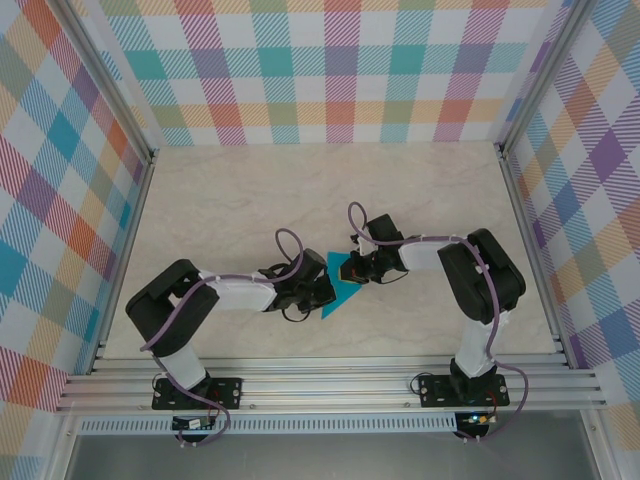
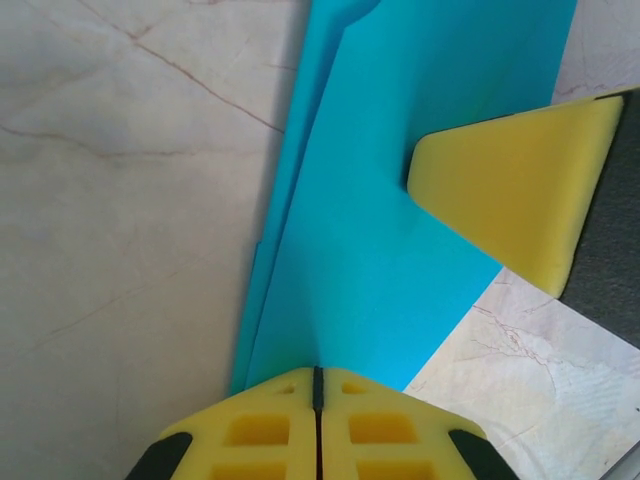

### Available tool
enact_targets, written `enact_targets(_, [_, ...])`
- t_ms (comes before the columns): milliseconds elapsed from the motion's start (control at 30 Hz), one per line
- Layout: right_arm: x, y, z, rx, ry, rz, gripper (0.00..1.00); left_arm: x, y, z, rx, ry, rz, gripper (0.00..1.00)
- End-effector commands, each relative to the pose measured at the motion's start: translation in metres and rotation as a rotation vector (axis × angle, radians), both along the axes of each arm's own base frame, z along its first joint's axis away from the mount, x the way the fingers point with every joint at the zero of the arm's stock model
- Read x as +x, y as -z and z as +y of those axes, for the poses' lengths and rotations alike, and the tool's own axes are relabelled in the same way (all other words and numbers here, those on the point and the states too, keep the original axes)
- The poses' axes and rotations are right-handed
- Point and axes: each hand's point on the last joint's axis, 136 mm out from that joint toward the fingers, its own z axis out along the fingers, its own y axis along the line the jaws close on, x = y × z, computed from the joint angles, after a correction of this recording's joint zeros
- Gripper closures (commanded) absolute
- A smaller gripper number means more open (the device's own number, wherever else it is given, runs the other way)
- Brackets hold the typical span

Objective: Fold a paper plane with a square sheet of paper (pick it up from the middle)

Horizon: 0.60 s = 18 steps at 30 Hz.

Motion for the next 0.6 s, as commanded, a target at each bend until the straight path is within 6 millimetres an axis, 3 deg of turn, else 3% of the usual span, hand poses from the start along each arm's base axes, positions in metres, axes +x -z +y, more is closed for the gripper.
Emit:
enact_targets(0, [-0.003, -0.008, -0.010, -0.047, 0.005, -0.014, 0.95, -0.024, 0.033, 0.038, 0.153, -0.010, 0.060, 0.94])
enact_targets(100, [-0.007, -0.021, -0.002, 0.007, -0.004, -0.022, 0.96, -0.026, 0.035, 0.040, 0.143, -0.004, 0.062, 0.94])
enact_targets(233, [-0.017, -0.021, 0.008, 0.031, -0.002, -0.010, 0.96, -0.026, 0.035, 0.032, 0.111, 0.000, 0.070, 0.94])
enact_targets(433, [-0.028, -0.007, 0.023, 0.002, -0.034, 0.010, 0.97, -0.024, 0.034, 0.029, 0.101, -0.005, 0.069, 0.95])
enact_targets(567, [-0.031, 0.012, 0.014, -0.050, -0.005, 0.027, 0.98, -0.025, 0.035, 0.030, 0.103, -0.009, 0.070, 0.95])
